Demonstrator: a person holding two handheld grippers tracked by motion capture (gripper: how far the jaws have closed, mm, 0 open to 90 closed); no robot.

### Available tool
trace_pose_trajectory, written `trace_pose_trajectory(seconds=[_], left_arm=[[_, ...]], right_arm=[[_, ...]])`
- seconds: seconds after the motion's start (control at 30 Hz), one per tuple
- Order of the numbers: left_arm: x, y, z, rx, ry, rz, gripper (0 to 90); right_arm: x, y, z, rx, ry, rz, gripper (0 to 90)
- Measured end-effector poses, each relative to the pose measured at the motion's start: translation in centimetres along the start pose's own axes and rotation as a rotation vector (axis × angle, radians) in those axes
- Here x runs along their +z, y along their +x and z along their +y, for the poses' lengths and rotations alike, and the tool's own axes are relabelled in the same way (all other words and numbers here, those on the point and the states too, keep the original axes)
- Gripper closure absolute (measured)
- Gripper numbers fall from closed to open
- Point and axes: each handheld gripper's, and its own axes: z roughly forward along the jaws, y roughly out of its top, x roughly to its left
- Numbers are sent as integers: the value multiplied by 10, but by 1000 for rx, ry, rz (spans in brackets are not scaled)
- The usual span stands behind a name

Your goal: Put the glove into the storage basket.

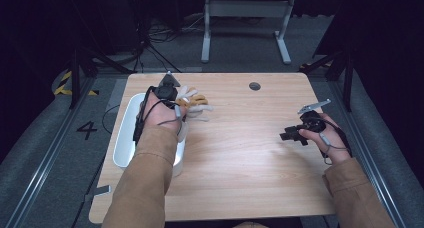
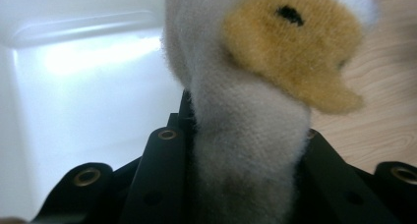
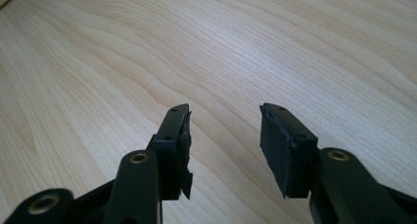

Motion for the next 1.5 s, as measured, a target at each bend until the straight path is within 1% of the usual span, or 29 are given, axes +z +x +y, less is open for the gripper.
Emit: trace_pose_trajectory(seconds=[0.03,0.07,0.1,0.13,0.17,0.3,0.33,0.4,0.43,0.57,0.6,0.63,0.67,0.7,0.73,0.77,0.87,0.93,1.13,1.17,1.23,1.3,1.5], left_arm=[[-1,3,0,-27,-2,-7,721],[-2,5,-1,-34,-4,-8,721],[-3,7,-1,-56,-16,-9,720],[-4,9,-1,-69,-20,-9,720],[-4,11,-1,-78,-22,-12,720],[-5,20,-1,-120,-25,13,720],[-5,20,-1,-120,-25,13,719],[-4,31,-2,-153,-27,23,719],[-4,34,-3,-165,-27,26,719],[-3,46,-5,-192,-25,32,719],[-3,46,-5,-192,-25,32,719],[-2,50,-6,-213,-37,35,718],[-2,50,-6,-213,-37,35,719],[-1,54,-7,-223,-38,42,718],[-1,54,-7,-223,-38,42,718],[2,57,-8,-232,-37,49,718],[5,60,-9,-236,-37,48,717],[12,64,-11,-243,-43,55,715],[23,69,-15,-268,-49,42,714],[30,73,-18,-273,-46,33,713],[31,73,-18,-277,-43,30,713],[37,76,-21,-280,-42,29,713],[52,81,-26,-296,-13,27,712]], right_arm=[[0,0,0,-2,2,0,552],[0,0,0,-3,2,0,552],[0,0,0,-4,2,0,552],[0,0,0,-2,2,-1,552],[0,0,0,1,0,-1,552],[-1,-1,-1,1,3,-1,552],[-1,-1,-1,1,3,-1,552],[-1,-1,-2,3,5,-4,552],[-1,-1,-2,5,3,-5,552],[-2,-2,-3,6,3,-6,552],[-1,-2,-3,6,4,-9,552],[-1,-2,-3,8,5,-11,552],[-1,-2,-3,8,5,-11,552],[0,-1,-4,7,7,-8,551],[0,-1,-4,6,9,-7,550],[0,-1,-4,6,9,-8,550],[0,-1,-4,7,8,-9,549],[0,-1,-5,8,10,-11,548],[2,-1,-5,8,13,-9,547],[1,-1,-5,8,12,-9,546],[2,-1,-5,5,11,-6,545],[2,-1,-5,-1,15,-3,545],[4,0,-5,-2,18,-3,543]])
